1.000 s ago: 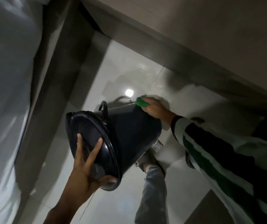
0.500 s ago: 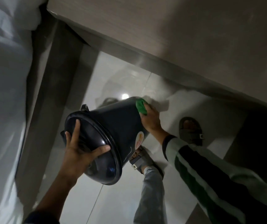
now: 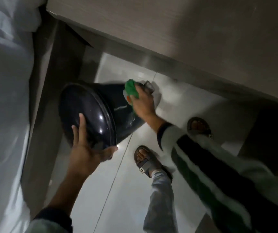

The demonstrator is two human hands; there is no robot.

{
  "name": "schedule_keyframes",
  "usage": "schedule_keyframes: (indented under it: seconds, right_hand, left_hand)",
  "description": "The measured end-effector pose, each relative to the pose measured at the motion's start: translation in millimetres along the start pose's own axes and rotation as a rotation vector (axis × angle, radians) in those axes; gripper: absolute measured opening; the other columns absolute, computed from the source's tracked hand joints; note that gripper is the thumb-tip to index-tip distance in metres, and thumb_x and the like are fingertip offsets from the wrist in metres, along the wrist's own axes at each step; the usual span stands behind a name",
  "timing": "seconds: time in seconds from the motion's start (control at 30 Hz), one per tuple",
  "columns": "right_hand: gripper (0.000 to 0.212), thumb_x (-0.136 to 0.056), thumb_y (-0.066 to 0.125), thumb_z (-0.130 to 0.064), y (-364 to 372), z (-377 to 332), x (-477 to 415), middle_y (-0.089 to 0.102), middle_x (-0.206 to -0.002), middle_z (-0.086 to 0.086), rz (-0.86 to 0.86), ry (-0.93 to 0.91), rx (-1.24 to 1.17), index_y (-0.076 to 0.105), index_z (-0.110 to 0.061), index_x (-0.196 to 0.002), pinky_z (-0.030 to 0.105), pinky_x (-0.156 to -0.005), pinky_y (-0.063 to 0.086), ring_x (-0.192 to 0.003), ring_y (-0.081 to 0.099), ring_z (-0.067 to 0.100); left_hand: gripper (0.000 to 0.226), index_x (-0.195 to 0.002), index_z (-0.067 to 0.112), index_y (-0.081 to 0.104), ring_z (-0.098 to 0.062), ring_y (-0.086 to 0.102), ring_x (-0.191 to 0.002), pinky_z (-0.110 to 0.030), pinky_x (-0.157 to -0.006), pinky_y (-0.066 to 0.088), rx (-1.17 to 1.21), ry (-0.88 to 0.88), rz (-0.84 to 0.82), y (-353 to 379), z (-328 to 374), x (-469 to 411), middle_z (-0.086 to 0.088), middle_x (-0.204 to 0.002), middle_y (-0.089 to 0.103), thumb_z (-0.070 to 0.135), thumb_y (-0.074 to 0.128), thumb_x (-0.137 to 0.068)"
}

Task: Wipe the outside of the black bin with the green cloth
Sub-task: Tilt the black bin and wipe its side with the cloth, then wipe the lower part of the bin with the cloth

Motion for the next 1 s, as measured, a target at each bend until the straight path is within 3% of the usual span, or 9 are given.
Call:
schedule_keyframes:
  seconds: [0.1, 0.2, 0.3, 0.37, 0.5, 0.6, 0.77, 0.9, 1.0]
  right_hand:
    - [0.048, -0.097, 0.05, -0.02, -7, 5, -23, 0.05, -0.145, 0.014, -0.082, 0.082, -0.038, 0.042, -0.024, -0.144, 0.039, -0.113, 0.038, -0.131, 0.048, 0.034]
    - [0.051, -0.092, 0.054, -0.003, 9, -7, 38, 0.038, -0.151, 0.018, -0.112, -0.151, -0.075, 0.046, -0.011, -0.141, 0.046, -0.119, 0.031, -0.141, 0.035, 0.034]
    - [0.053, -0.084, 0.053, 0.007, 36, -9, 127, 0.034, -0.153, 0.021, -0.079, -0.411, -0.128, 0.052, -0.007, -0.136, 0.036, -0.122, 0.027, -0.145, 0.028, 0.036]
    - [0.057, -0.085, 0.054, 0.008, 45, 0, 139, 0.03, -0.157, 0.016, -0.063, -0.463, -0.056, 0.052, -0.014, -0.137, 0.039, -0.119, 0.032, -0.148, 0.022, 0.036]
    - [0.061, -0.087, 0.054, 0.003, 46, 42, 34, 0.027, -0.159, 0.011, 0.067, -0.149, 0.039, 0.044, -0.021, -0.142, 0.048, -0.11, 0.044, -0.146, 0.024, 0.036]
    - [0.053, -0.096, 0.046, -0.009, 29, 86, -22, 0.042, -0.151, 0.012, 0.07, 0.337, -0.285, 0.038, -0.022, -0.146, 0.041, -0.111, 0.042, -0.136, 0.043, 0.035]
    - [0.053, -0.099, 0.041, -0.009, 41, 77, 23, 0.048, -0.146, 0.017, 0.059, 0.676, -0.447, 0.03, -0.021, -0.15, 0.042, -0.107, 0.042, -0.128, 0.051, 0.039]
    - [0.05, -0.099, 0.044, -0.018, 22, 27, 84, 0.055, -0.139, 0.016, -0.028, 0.602, -0.35, 0.033, -0.029, -0.146, 0.042, -0.101, 0.047, -0.122, 0.056, 0.038]
    - [0.046, -0.098, 0.049, -0.022, -35, 8, 115, 0.056, -0.14, 0.011, -0.03, 0.439, -0.276, 0.04, -0.03, -0.142, 0.043, -0.106, 0.045, -0.121, 0.056, 0.035]
  left_hand:
    - [0.139, -0.152, 0.056, -0.006, -0.03, 0.01, -0.154, -0.051, -0.12, 0.023, -0.067, -0.029, 0.077, -5, 5, -18, -0.008, -0.168, 0.018, 0.068, 0.08, -0.044]
    - [0.141, -0.148, 0.06, -0.006, -0.036, 0.032, -0.148, -0.059, -0.114, 0.035, -0.105, -0.119, 0.112, -13, -3, -29, -0.002, -0.163, 0.035, 0.078, 0.081, -0.039]
    - [0.14, -0.148, 0.062, 0.003, -0.029, 0.057, -0.127, -0.042, -0.087, 0.059, 0.106, -0.242, 0.168, -22, -21, -22, 0.0, -0.154, 0.048, 0.076, 0.082, -0.034]
    - [0.141, -0.148, 0.063, 0.008, -0.024, 0.062, -0.114, -0.028, -0.064, 0.059, 0.196, -0.255, 0.163, -28, -27, -18, 0.0, -0.15, 0.052, 0.075, 0.085, -0.031]
    - [0.133, -0.145, 0.066, 0.021, -0.028, 0.066, -0.114, -0.049, -0.07, 0.064, 0.207, -0.197, 0.133, -26, -43, -30, 0.005, -0.14, 0.061, 0.07, 0.092, -0.033]
    - [0.127, -0.143, 0.067, 0.025, -0.033, 0.068, -0.109, -0.059, -0.059, 0.062, 0.243, -0.195, 0.122, -27, -47, -34, 0.006, -0.138, 0.062, 0.059, 0.097, -0.039]
    - [0.137, -0.146, 0.067, 0.011, -0.04, 0.061, -0.121, -0.051, -0.07, 0.063, 0.183, -0.27, 0.125, -21, -32, -28, -0.002, -0.149, 0.054, 0.067, 0.092, -0.034]
    - [0.145, -0.154, 0.05, -0.008, -0.049, 0.045, -0.135, -0.06, -0.105, 0.045, -0.111, -0.283, 0.151, 4, 12, -25, -0.015, -0.16, 0.037, 0.077, 0.079, -0.041]
    - [0.135, -0.157, 0.043, -0.008, -0.054, 0.037, -0.138, -0.06, -0.108, 0.037, -0.231, -0.238, 0.107, 28, 57, -28, -0.029, -0.164, 0.017, 0.068, 0.081, -0.058]
Point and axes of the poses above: each hand's wrist, its own x-axis away from the middle knuckle, its own y-axis out of the palm, z = x × y, the point moved 4 cm from there along -x, towards the middle knuckle
